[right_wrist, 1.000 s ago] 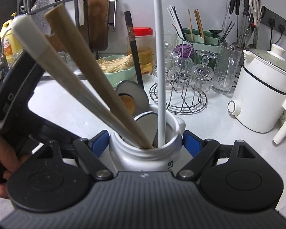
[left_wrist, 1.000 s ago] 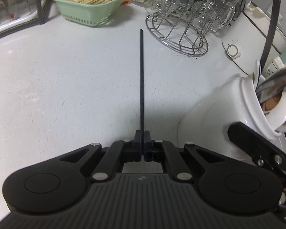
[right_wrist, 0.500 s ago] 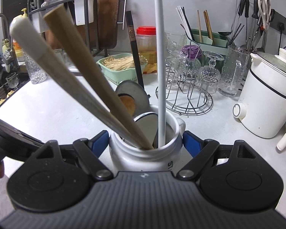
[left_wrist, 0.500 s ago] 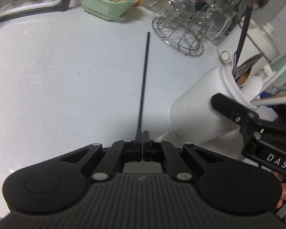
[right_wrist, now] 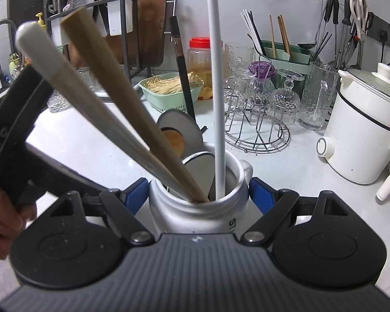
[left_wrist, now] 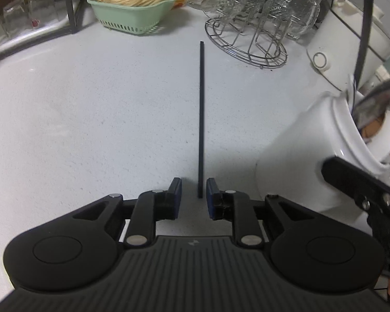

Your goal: Organize utensils

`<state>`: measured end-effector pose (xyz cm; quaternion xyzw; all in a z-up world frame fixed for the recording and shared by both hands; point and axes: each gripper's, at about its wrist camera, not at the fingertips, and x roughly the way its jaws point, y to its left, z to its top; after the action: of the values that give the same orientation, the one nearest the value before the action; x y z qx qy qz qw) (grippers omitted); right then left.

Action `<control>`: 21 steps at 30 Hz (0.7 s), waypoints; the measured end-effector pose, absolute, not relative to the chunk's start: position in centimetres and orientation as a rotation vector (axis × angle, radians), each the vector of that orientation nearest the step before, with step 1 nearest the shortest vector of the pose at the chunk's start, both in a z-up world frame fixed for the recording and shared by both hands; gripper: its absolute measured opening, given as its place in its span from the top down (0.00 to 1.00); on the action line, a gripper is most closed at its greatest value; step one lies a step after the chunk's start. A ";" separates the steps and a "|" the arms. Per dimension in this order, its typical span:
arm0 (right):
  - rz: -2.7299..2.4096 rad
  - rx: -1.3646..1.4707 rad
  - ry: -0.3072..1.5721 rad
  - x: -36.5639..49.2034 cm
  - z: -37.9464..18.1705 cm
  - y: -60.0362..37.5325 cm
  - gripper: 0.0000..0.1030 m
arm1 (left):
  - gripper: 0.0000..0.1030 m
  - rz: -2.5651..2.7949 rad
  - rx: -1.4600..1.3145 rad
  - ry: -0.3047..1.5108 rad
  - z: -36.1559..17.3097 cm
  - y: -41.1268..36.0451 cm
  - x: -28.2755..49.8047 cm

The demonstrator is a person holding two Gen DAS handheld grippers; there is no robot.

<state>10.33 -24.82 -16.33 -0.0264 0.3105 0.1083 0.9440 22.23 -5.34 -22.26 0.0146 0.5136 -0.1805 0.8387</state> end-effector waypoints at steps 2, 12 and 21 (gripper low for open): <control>0.229 -0.071 0.634 10.3 -16.2 -24.8 0.16 | 0.78 -0.391 0.031 1.084 -22.1 -5.5 22.7; 0.241 -0.074 0.640 10.4 -16.2 -24.9 0.16 | 0.95 -0.386 0.082 1.102 -22.6 -7.3 24.3; 0.253 -0.084 0.642 10.4 -16.2 -24.9 0.16 | 0.97 -0.377 0.076 1.133 -22.5 -7.0 23.1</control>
<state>10.41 -24.90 -16.19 -0.0410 0.3145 0.1241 0.9402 23.14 -7.00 -22.53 0.0357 0.5333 -0.1777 0.8263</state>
